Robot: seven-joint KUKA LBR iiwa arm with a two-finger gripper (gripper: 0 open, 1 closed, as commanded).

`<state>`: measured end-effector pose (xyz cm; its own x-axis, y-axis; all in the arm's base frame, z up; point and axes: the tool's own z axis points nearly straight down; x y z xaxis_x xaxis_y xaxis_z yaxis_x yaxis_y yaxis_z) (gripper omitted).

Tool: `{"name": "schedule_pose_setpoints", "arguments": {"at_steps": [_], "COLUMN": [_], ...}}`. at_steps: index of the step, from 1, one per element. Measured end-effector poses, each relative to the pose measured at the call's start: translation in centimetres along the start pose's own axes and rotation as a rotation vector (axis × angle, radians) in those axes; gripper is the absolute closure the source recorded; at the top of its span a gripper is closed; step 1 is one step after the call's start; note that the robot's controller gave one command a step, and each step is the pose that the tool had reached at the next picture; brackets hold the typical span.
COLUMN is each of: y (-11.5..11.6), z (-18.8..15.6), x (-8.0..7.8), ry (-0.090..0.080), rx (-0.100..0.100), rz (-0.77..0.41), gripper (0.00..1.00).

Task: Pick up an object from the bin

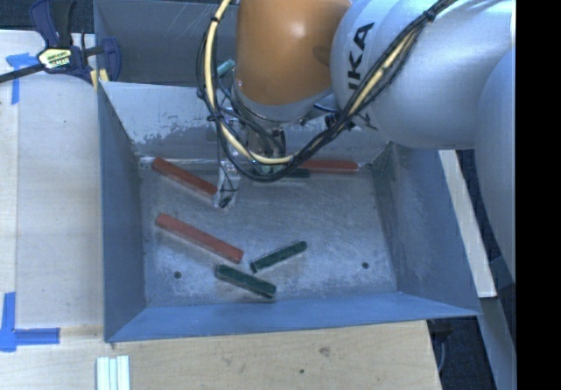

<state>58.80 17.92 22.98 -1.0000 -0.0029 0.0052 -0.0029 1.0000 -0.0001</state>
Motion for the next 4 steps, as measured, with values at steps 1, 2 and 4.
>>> {"name": "schedule_pose_setpoints", "arguments": {"at_steps": [1, 2, 4], "y": [-1.8, -1.7, 1.6], "z": [16.3, 15.8, -2.4], "x": [-1.3, -1.5, -1.9], "ry": [-0.001, -0.009, -0.015], "rx": [0.002, -0.001, 0.0], "rz": [-0.132, -0.13, -0.309], "gripper": [0.0, 1.0, 1.0]}}
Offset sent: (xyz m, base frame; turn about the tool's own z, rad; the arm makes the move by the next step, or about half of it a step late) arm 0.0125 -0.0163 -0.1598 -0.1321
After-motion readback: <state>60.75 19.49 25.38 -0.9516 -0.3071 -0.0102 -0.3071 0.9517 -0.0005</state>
